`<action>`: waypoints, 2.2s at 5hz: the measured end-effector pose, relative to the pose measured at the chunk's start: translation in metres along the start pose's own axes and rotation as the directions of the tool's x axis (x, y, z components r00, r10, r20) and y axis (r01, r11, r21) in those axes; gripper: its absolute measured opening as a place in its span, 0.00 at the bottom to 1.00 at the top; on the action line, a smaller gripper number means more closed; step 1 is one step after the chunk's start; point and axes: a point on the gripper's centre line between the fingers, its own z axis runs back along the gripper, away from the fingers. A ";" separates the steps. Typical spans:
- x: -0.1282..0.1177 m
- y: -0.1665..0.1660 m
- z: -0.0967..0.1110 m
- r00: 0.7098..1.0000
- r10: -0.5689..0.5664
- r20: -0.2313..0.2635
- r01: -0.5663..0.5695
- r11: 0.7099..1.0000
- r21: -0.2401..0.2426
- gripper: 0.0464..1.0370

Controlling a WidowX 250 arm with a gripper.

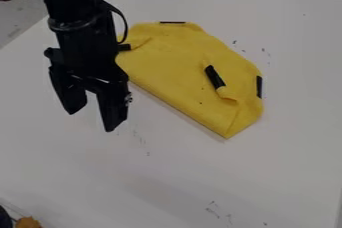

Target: Move the cloth from top to the bottom

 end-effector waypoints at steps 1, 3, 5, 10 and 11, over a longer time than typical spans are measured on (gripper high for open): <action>0.000 0.000 -0.004 1.000 0.006 -0.010 -0.006 1.000 -0.003 0.96; 0.058 0.005 0.002 0.998 -0.001 0.055 0.001 1.000 -0.003 0.96; 0.132 0.030 -0.018 0.994 0.108 0.028 -0.109 0.994 0.017 0.96; 0.197 0.050 -0.093 0.988 0.144 0.048 -0.144 0.990 0.001 0.96; 0.178 0.045 -0.094 0.985 0.170 0.034 -0.171 0.985 0.016 0.96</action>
